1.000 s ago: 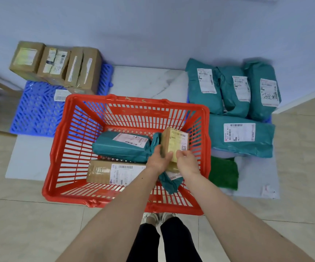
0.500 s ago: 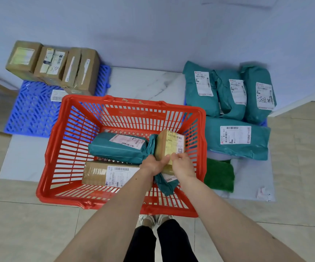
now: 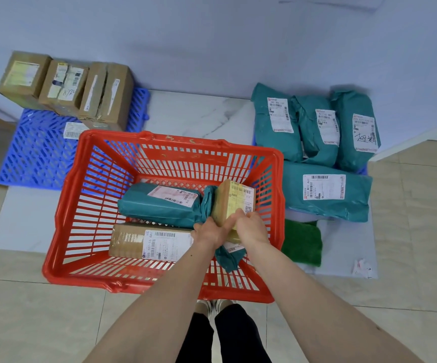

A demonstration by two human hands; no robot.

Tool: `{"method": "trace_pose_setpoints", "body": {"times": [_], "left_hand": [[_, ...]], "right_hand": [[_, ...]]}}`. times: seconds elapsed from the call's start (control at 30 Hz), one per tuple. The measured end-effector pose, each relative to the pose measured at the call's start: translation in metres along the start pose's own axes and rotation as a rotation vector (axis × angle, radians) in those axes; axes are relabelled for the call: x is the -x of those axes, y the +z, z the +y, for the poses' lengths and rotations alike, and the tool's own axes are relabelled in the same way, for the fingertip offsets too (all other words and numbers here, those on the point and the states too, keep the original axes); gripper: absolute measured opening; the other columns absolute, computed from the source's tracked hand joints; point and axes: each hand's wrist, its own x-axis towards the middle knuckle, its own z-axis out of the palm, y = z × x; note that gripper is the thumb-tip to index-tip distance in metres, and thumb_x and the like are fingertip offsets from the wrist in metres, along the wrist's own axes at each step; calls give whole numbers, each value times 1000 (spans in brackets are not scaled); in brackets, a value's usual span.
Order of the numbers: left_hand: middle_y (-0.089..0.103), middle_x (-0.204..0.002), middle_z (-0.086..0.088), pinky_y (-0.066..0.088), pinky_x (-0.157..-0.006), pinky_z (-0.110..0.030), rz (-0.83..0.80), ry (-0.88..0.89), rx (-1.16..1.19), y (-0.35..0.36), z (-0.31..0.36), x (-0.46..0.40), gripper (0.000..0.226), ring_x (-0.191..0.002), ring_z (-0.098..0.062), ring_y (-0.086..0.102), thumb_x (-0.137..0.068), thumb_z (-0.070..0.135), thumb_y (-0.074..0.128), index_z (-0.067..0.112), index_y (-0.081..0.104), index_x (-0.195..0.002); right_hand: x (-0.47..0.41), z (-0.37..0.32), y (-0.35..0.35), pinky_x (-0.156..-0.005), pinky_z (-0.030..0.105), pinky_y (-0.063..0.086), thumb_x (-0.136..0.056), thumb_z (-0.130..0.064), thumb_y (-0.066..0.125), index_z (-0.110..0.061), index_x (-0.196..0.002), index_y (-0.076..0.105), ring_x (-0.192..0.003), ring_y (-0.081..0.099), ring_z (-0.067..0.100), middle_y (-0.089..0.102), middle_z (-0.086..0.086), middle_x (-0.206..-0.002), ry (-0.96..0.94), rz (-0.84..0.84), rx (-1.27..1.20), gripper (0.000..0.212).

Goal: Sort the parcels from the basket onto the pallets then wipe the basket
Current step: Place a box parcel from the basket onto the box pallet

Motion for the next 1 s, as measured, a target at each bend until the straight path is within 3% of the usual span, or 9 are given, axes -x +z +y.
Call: {"method": "trace_pose_setpoints", "body": {"times": [0.1,0.3,0.43,0.6,0.77,0.87,1.0], "left_hand": [[30,-146,-17,34,-112,-48,13,11,45,7,-3,2,80,-137,-36,27,-87,69,45,16,34,-146],[43,-135,-14,41,-107,-49,-23,-6,279,7,-5,0,76,-132,-33,35,-83,61,61,16,36,-139],[43,-138,-15,41,-106,-50,3,-59,305,1,-1,-1,95,-134,-33,35,-73,64,71,12,31,-141],[48,-137,-9,50,-99,-50,-4,-50,470,-3,-4,-1,120,-126,-31,49,-42,71,80,18,33,-139],[44,-145,-7,47,-105,-43,-29,38,545,-23,-17,11,101,-129,-27,49,-71,46,83,17,26,-149],[47,-143,-7,50,-102,-42,-100,117,587,-36,-26,21,95,-123,-26,55,-77,40,81,24,24,-151],[57,-133,-8,57,-87,-37,-156,168,681,-53,-35,38,89,-112,-26,63,-74,41,82,33,31,-147]], "right_hand": [[0,-1,0,-101,43,47,-104,-36,39,-14,-138,43,-118,55,26,56,9,-133,6,12,-22,41],[-2,1,2,-104,43,46,-104,-36,38,-14,-138,44,-121,55,26,56,8,-135,-12,27,-47,41],[-4,2,0,-94,35,41,-105,-34,39,-13,-140,43,-122,54,25,56,7,-134,-21,31,-54,41],[-4,4,-3,-90,33,39,-105,-34,39,-12,-140,44,-121,54,25,57,7,-133,-38,44,-66,41],[2,7,-6,-86,36,51,-103,-37,43,-11,-129,54,-104,62,23,65,6,-119,-86,58,-32,38],[10,8,-10,-76,30,48,-102,-36,48,-9,-120,60,-96,64,21,68,6,-114,-149,89,17,34],[28,4,-19,-90,38,51,-98,-37,56,-7,-130,55,-101,62,21,65,2,-105,-287,126,108,44]]}}
